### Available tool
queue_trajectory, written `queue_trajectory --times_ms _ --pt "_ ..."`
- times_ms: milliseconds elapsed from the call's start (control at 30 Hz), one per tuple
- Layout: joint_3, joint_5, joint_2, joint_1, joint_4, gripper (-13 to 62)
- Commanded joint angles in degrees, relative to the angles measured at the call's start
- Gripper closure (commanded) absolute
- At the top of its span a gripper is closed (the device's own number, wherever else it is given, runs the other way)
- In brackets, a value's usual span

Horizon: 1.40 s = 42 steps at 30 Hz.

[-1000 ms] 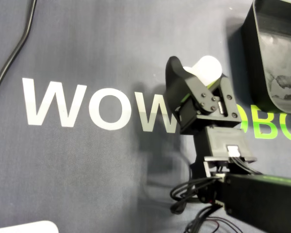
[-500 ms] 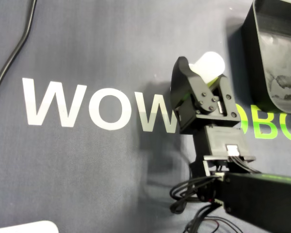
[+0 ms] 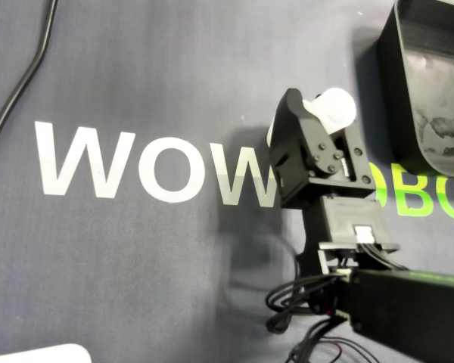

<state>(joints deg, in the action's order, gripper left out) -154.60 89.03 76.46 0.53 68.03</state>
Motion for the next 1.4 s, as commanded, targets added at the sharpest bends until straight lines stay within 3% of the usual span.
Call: queue_trajectory --times_ms 0,467,833,967,1367 --pt "1.4 -0.4 3.0 -1.1 4.8 39.8" --pt "1.7 -3.1 13.5 -2.5 -2.4 39.7" --pt "1.6 -0.8 8.2 -2.0 -1.8 39.0" --pt "1.8 0.6 5.2 -1.7 -1.3 32.1" --pt "2.6 0.8 -0.6 -1.1 0.0 32.3"
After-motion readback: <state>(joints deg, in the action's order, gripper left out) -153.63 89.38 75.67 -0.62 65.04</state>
